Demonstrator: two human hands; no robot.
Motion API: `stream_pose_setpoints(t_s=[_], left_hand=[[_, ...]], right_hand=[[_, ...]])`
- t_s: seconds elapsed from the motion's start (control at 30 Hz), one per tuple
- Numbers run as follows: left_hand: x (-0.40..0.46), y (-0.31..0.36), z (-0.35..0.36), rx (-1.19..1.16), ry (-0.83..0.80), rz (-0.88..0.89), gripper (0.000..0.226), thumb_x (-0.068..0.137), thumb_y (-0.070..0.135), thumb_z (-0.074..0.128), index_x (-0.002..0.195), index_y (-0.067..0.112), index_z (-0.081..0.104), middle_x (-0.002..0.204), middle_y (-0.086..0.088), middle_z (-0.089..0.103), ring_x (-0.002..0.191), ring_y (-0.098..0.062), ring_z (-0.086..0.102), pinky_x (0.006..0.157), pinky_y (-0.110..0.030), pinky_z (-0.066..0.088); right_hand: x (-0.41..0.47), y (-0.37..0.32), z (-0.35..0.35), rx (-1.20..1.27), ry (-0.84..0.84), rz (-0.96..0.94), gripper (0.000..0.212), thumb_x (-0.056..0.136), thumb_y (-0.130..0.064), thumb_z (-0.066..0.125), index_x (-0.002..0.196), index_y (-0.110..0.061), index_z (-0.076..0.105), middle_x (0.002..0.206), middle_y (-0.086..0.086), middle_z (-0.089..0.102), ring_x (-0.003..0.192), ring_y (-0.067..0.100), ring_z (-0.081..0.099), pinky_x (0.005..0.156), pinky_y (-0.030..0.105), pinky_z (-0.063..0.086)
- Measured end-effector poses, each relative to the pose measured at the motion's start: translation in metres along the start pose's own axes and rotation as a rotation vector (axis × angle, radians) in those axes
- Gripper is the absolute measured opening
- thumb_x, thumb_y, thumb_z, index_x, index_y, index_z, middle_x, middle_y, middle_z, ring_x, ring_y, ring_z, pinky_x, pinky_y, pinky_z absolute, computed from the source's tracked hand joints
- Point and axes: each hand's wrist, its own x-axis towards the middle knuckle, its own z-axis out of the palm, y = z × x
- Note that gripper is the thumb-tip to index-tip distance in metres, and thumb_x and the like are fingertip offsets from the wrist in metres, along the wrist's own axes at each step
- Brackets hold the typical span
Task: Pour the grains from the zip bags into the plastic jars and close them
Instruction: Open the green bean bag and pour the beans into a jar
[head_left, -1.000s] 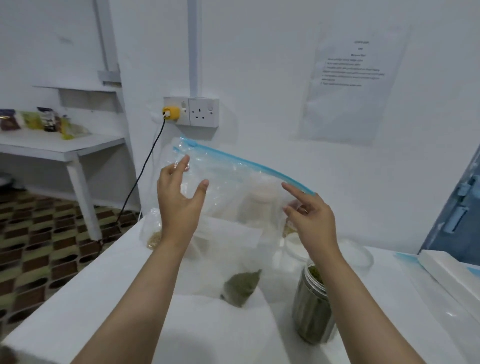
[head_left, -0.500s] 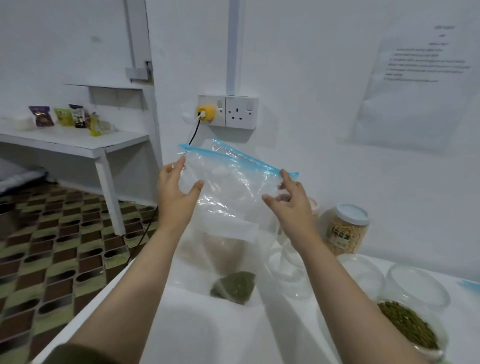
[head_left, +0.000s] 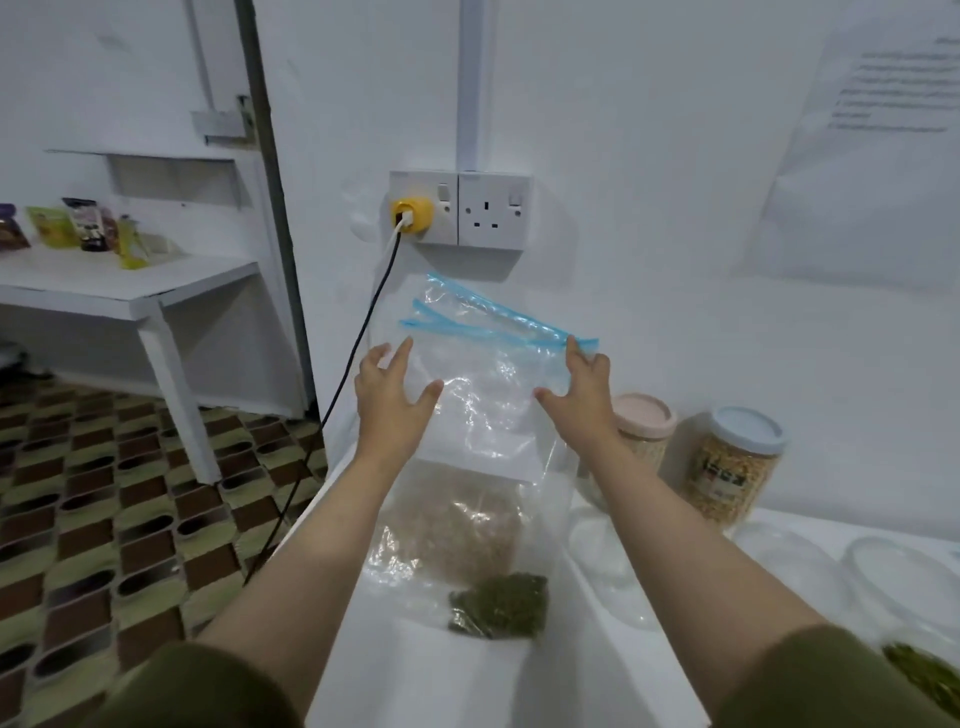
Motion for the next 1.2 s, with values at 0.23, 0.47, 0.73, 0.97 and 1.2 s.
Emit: stream_pose_setpoints(t_s=[0.23, 0.47, 0.73, 0.97, 1.2], left_hand=[[-0.019, -0.014, 0.006, 0.245, -0.025, -0.007, 0.067, 0.097, 0.037, 0.059, 0.154, 0.026, 0.028, 0.164, -0.010, -0.007, 0.150, -0.029, -0.006, 0.119, -0.050, 0.008], [-0.064, 0.022, 0.003, -0.008, -0.064, 0.090, 0.055, 0.098, 0.032, 0.057, 0.149, 0.030, 0.037, 0.161, 0.003, 0.014, 0.149, -0.016, 0.003, 0.122, -0.042, 0.017], [-0.151, 0.100, 0.016, -0.452, -0.224, 0.066, 0.035, 0.097, 0.025, 0.059, 0.131, 0.035, 0.056, 0.131, 0.027, 0.048, 0.125, 0.008, 0.044, 0.105, -0.018, 0.037], [-0.233, 0.157, 0.076, -0.588, -0.466, -0.017, 0.031, 0.099, 0.025, 0.055, 0.120, 0.048, 0.056, 0.130, 0.020, 0.055, 0.117, 0.010, 0.051, 0.101, -0.023, 0.042], [-0.293, 0.200, 0.140, -0.598, -0.547, -0.140, 0.030, 0.100, 0.037, 0.049, 0.129, 0.046, 0.052, 0.134, 0.029, 0.046, 0.119, 0.022, 0.040, 0.104, -0.015, 0.032]], right_hand=[[-0.003, 0.000, 0.013, -0.005, -0.005, 0.036, 0.084, 0.092, -0.028, 0.068, 0.158, -0.030, 0.016, 0.156, 0.010, 0.009, 0.141, 0.030, 0.031, 0.110, 0.034, 0.030], [-0.046, -0.012, -0.001, 0.024, 0.276, -0.018, 0.062, 0.094, -0.021, 0.062, 0.151, -0.021, 0.037, 0.154, 0.008, 0.023, 0.139, 0.030, 0.027, 0.106, 0.024, 0.025], [-0.156, -0.028, -0.086, 0.458, 0.464, -0.049, 0.041, 0.096, -0.011, 0.059, 0.127, -0.039, 0.056, 0.126, -0.007, 0.050, 0.097, -0.001, 0.054, 0.081, 0.008, 0.043], [-0.240, 0.009, -0.190, 0.311, 0.536, -0.056, 0.039, 0.096, -0.009, 0.059, 0.115, -0.043, 0.060, 0.124, -0.017, 0.055, 0.094, -0.004, 0.056, 0.079, 0.011, 0.046], [-0.277, 0.129, -0.271, -0.006, 0.444, 0.107, 0.033, 0.095, -0.014, 0.059, 0.119, -0.037, 0.061, 0.122, -0.011, 0.049, 0.105, 0.004, 0.052, 0.081, 0.005, 0.040]])
